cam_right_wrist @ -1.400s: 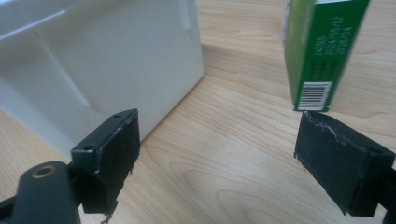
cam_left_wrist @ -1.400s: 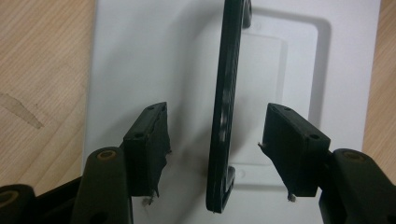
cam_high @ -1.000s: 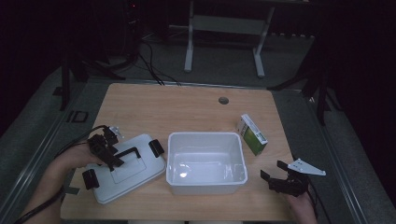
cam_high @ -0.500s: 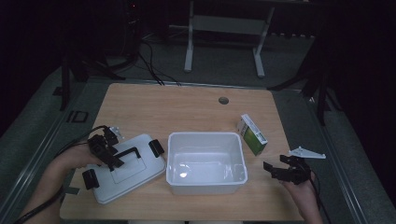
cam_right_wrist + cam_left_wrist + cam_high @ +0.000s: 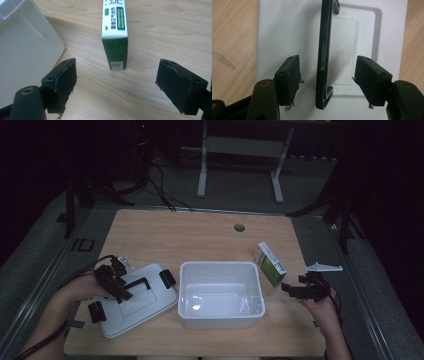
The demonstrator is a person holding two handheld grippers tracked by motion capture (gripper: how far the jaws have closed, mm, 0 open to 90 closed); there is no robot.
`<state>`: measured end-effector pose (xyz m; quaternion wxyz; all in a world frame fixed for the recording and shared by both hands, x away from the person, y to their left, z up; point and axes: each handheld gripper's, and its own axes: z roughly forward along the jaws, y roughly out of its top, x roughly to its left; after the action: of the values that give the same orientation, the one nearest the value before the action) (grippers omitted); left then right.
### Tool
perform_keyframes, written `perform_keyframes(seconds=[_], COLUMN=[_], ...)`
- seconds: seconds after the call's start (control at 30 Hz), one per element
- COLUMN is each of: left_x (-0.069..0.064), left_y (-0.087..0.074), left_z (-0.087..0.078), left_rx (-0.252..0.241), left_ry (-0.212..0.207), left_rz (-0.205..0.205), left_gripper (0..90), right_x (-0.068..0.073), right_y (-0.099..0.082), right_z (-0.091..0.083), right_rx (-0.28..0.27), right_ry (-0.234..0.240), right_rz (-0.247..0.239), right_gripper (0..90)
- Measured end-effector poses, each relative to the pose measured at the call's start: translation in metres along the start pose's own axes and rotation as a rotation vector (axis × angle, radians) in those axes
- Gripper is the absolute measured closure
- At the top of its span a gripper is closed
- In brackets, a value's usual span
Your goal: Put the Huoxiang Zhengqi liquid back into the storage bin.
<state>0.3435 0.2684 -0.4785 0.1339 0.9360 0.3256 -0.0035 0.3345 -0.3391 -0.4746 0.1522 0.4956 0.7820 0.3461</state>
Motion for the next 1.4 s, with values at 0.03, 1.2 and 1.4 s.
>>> perform_keyframes(seconds=[0.03, 1.2, 1.4], left_x=[0.000, 0.000, 0.001], left_y=[0.000, 0.000, 0.000], left_z=[0.000, 0.004, 0.004], left_rx=[0.000, 0.019, 0.020], left_ry=[0.000, -0.015, -0.016], left_rz=[0.000, 0.000, 0.003], left_gripper=[37.8, 37.8, 37.8], right_x=[0.000, -0.003, -0.003], right_y=[0.003, 0.082, 0.093], right_z=[0.001, 0.053, 0.062], right_rx=[0.007, 0.222, 0.276], right_ry=[0.005, 0.017, 0.012], right_rz=[-0.006, -0.132, -0.145], right_gripper=[16.9, 28.7, 31.0])
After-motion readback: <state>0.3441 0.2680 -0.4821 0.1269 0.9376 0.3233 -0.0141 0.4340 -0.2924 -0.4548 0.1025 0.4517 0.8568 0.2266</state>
